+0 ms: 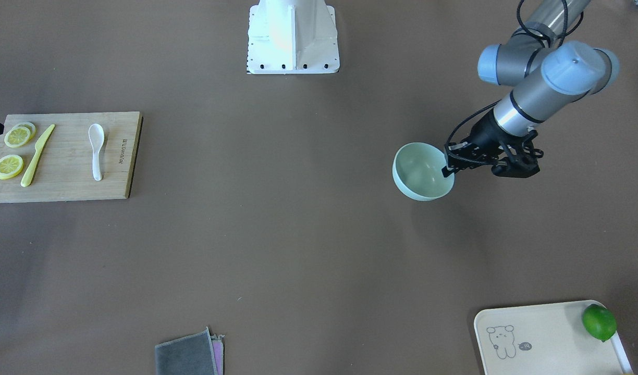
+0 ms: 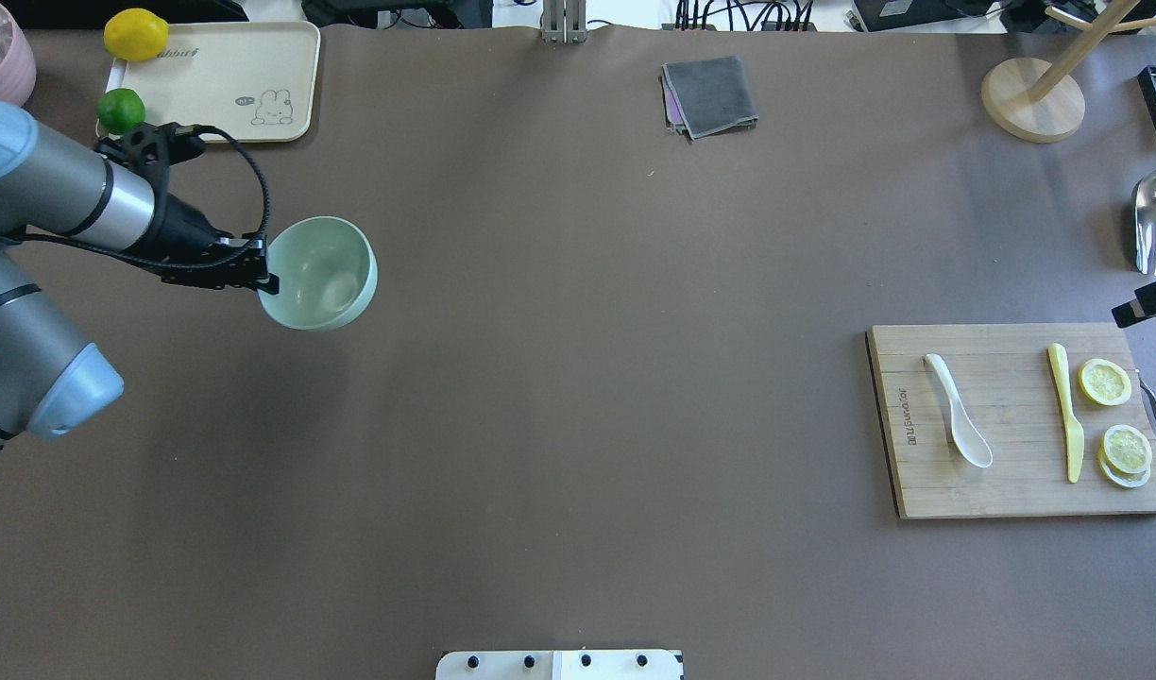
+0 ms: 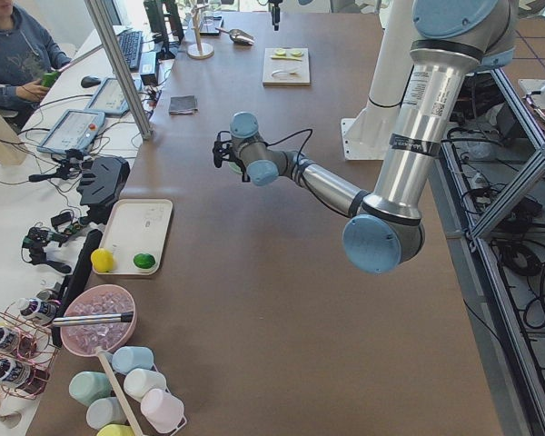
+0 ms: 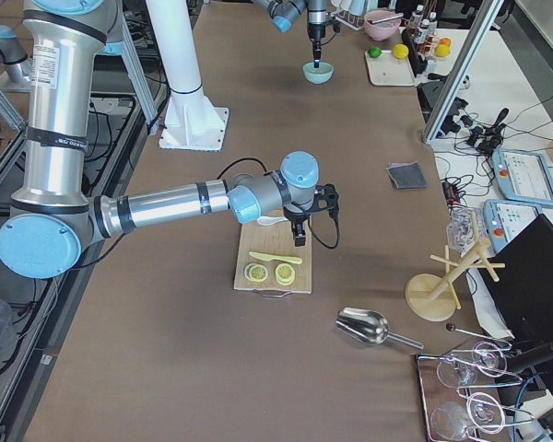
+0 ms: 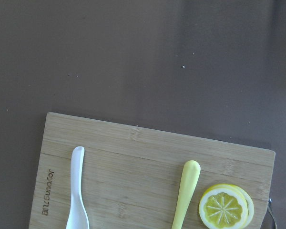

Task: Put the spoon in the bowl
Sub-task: 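Slide the green bowl to center with left gripper while right reaches for spoon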

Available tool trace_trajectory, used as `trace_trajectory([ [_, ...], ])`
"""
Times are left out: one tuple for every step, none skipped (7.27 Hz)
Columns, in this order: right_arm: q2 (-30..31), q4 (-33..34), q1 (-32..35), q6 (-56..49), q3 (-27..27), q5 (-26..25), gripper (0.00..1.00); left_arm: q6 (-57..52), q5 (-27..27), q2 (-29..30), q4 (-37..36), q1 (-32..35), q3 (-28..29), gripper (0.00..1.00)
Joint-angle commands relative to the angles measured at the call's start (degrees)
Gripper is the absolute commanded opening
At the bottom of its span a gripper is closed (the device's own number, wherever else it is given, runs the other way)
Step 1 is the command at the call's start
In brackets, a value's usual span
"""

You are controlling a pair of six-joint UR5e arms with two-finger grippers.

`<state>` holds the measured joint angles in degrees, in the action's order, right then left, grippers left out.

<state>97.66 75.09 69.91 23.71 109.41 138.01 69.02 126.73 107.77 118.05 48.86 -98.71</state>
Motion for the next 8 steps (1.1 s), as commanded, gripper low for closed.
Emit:
trace_trajectory([
  [-1.7, -3.6, -7.9, 10.3, 0.4, -6.6, 0.99, 3.9, -7.2, 9.2, -15.1, -6.4, -3.1, 0.00],
  [-1.7, -4.2, -10.6, 11.6, 0.3, -7.4, 0.99, 7.2, -9.9, 13.0, -18.2, -10.6, -2.5, 0.00],
  [-1.8, -4.8, -13.8, 14.3, 0.1, -8.1, 1.00, 9.4, -14.4, 15.2, -18.2, -14.4, -0.6, 0.00],
  [-2.1, -4.8, -16.8, 16.4, 0.1, -10.0, 1.00, 11.0, -16.1, 17.6, -18.2, -16.1, 2.0, 0.00],
  [-2.2, -4.8, -18.0, 16.6, 0.0, -10.3, 1.00, 12.1, -16.2, 19.4, -18.3, -16.5, 3.4, 0.00],
  [-2.6, -4.8, -19.3, 16.5, -0.2, -10.6, 1.00, 12.2, -17.5, 21.0, -18.3, -17.5, 5.0, 0.00],
  [-2.9, -4.8, -20.4, 16.6, -0.7, -10.9, 1.00, 12.5, -18.6, 22.6, -18.4, -18.5, 7.7, 0.00],
  [-3.0, -4.8, -21.2, 16.7, -0.9, -11.7, 1.00, 12.5, -19.1, 23.4, -18.4, -19.5, 8.4, 0.00],
])
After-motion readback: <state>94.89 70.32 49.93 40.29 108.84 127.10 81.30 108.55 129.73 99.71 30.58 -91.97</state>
